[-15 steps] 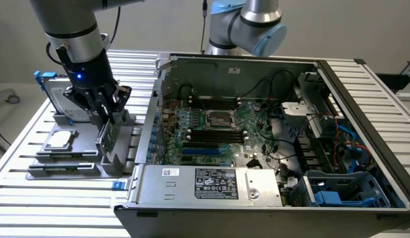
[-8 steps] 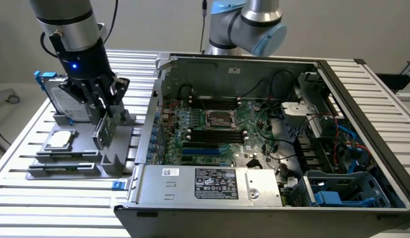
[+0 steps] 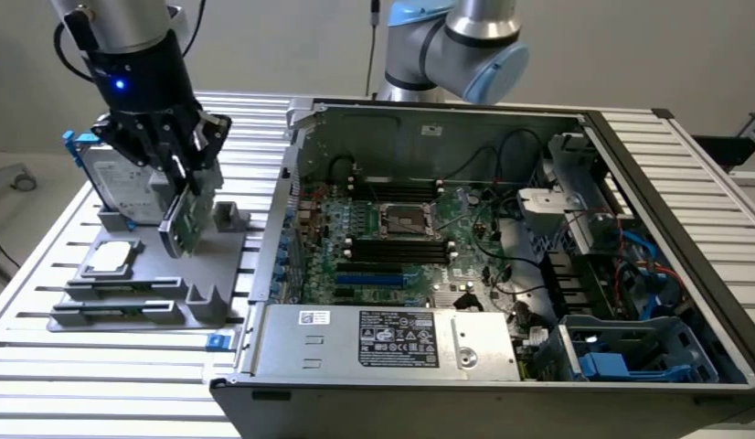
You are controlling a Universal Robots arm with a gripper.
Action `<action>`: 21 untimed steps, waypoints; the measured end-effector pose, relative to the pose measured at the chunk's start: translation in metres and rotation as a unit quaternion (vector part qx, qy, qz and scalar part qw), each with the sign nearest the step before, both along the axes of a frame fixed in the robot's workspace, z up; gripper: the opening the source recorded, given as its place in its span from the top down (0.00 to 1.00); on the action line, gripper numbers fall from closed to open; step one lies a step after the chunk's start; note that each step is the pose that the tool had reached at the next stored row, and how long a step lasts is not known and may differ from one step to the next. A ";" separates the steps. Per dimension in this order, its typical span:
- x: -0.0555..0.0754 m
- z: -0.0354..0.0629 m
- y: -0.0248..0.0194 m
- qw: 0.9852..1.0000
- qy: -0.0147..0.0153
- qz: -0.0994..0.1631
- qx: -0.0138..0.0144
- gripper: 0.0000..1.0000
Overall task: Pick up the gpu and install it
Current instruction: 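Pick up the gpu and move the gpu toward the slot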
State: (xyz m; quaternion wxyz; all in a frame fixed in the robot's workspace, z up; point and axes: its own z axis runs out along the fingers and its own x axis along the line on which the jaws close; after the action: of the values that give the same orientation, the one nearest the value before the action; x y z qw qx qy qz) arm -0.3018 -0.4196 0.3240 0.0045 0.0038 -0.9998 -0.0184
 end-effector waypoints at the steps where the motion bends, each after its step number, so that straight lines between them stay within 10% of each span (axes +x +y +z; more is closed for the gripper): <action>1: 0.000 0.0049 -0.0001 1.000 0.000 0.000 0.000 0.73; 10: 0.007 0.0455 -0.0007 1.000 0.000 0.000 0.002 0.73; 21: 0.052 0.0955 -0.0029 1.000 0.005 0.001 0.007 0.73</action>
State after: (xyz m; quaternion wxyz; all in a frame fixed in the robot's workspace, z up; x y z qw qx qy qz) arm -0.2502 -0.4224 0.4195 0.0097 0.0044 -0.9996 -0.0251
